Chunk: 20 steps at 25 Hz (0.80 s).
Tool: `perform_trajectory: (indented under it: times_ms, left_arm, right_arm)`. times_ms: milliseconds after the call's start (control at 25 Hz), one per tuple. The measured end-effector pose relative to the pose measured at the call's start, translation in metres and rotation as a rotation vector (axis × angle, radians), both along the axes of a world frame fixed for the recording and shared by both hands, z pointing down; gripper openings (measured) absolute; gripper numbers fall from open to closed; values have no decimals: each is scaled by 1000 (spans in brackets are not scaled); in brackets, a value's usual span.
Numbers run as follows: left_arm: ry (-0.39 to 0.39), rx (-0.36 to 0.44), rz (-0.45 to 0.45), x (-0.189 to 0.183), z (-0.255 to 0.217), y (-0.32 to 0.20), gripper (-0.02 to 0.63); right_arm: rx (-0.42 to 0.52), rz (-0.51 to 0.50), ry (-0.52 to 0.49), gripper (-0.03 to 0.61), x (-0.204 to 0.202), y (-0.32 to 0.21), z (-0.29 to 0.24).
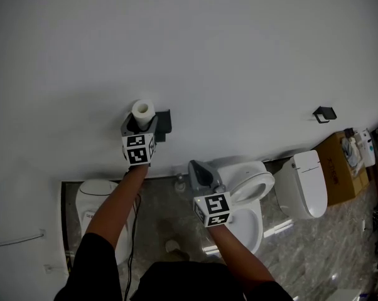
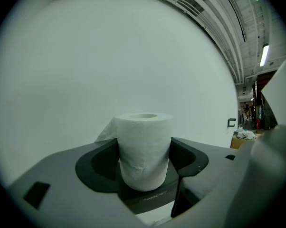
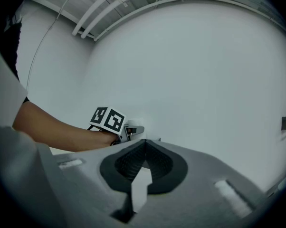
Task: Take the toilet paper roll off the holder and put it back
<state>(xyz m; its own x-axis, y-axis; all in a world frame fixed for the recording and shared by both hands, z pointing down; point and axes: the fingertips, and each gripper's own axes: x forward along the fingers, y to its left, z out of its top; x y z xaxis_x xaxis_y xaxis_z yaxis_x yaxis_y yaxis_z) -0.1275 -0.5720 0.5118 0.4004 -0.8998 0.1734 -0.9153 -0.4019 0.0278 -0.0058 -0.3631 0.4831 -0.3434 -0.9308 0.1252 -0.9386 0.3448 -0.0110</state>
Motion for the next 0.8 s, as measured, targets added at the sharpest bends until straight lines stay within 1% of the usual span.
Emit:
perform_trajectory:
  times_ms: [160,320,400,560,800]
  left_arm:
    - [-34,-34,1,2,19,-7,337]
    - [-60,-13,-4,2,19,-9,337]
    - [-63,-19,2,2,20,-9,339]
    - [-46,-36,10,-1,16,-3,376]
    - [4,-55,-4,-14,6,20,379]
  right_arm:
    - [-1,14,12,-2,3,-7,8]
    - [-13,15,10,-2,5,-12,12]
    - [-15,16,2,-2,6,-10,12]
    - [-9,3,-5,-2,4,-3,8]
    - [-13,-9,-46,-2,7,14,4]
